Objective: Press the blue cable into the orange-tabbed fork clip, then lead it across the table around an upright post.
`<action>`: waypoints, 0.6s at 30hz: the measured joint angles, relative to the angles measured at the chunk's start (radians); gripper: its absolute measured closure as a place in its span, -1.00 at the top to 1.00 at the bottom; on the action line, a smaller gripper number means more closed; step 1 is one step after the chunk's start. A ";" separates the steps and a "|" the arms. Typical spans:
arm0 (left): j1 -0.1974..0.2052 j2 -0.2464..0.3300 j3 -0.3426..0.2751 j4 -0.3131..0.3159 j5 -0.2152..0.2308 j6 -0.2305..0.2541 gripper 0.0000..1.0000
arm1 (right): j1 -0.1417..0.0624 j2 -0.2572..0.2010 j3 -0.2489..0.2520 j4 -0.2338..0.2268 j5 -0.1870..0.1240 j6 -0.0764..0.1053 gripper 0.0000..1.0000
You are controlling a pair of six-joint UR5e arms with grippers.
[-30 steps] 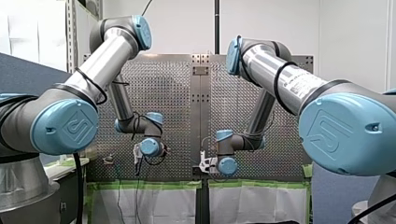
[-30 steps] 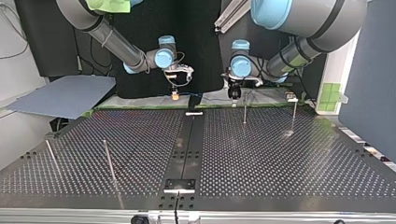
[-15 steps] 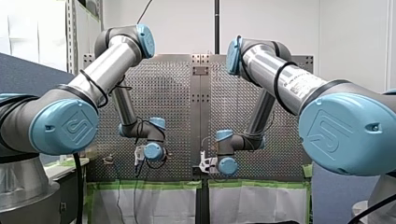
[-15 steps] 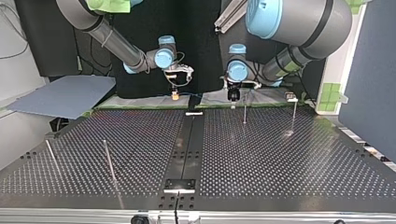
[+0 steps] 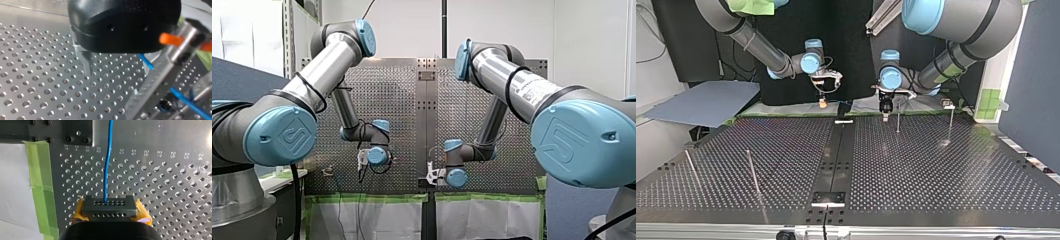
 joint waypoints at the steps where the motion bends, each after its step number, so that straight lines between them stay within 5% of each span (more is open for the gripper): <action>1: -0.001 0.001 0.000 -0.001 -0.002 0.000 1.00 | 0.000 0.000 0.000 0.000 0.000 0.000 -1.00; 18: -0.011 -0.004 -0.001 -0.024 -0.071 0.068 1.00 | -0.001 0.001 0.000 0.003 -0.001 0.000 -1.00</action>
